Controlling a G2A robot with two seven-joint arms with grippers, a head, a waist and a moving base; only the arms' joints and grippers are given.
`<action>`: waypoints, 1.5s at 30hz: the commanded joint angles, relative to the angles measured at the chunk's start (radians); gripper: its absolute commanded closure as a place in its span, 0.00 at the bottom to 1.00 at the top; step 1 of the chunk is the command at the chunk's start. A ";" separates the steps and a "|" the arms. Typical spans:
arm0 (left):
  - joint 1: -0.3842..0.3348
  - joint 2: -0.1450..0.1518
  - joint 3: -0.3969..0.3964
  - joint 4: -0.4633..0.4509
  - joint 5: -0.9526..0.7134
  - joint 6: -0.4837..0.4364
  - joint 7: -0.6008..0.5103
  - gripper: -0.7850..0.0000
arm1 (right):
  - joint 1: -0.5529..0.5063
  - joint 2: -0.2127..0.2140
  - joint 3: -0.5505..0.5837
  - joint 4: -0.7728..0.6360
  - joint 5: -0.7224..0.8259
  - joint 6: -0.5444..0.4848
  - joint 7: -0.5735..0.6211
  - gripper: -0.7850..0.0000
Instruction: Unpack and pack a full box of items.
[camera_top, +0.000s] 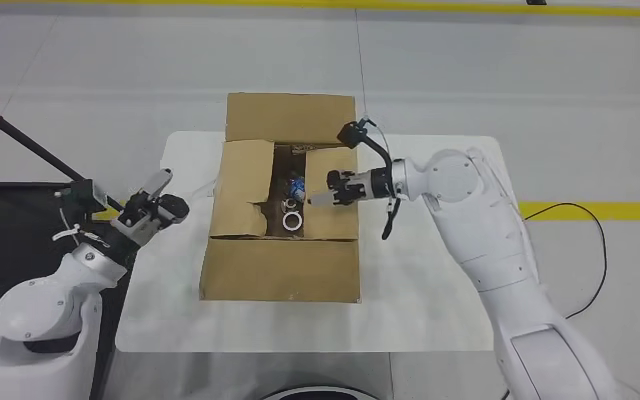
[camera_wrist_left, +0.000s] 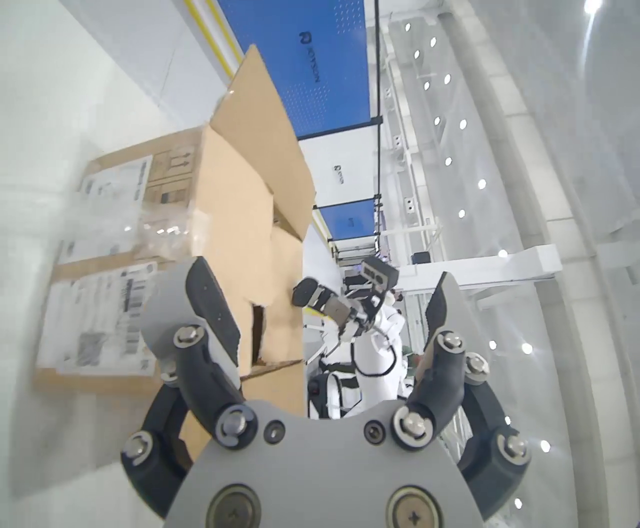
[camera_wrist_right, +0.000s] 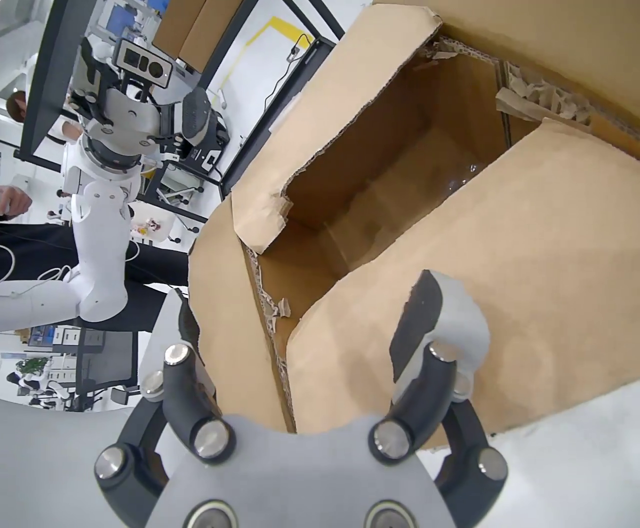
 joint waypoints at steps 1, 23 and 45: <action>0.018 0.007 -0.025 0.014 -0.015 -0.005 -0.119 0.00 | -0.009 0.006 0.008 -0.040 -0.015 -0.021 -0.017 0.00; 0.098 0.056 -0.015 0.040 0.059 -0.079 -0.538 0.00 | -0.087 0.030 0.089 -0.120 -0.047 -0.012 -0.251 0.00; 0.082 0.066 -0.004 0.009 -0.066 -0.067 -0.542 0.00 | 0.017 0.015 0.093 -0.035 -0.095 0.080 -0.543 0.00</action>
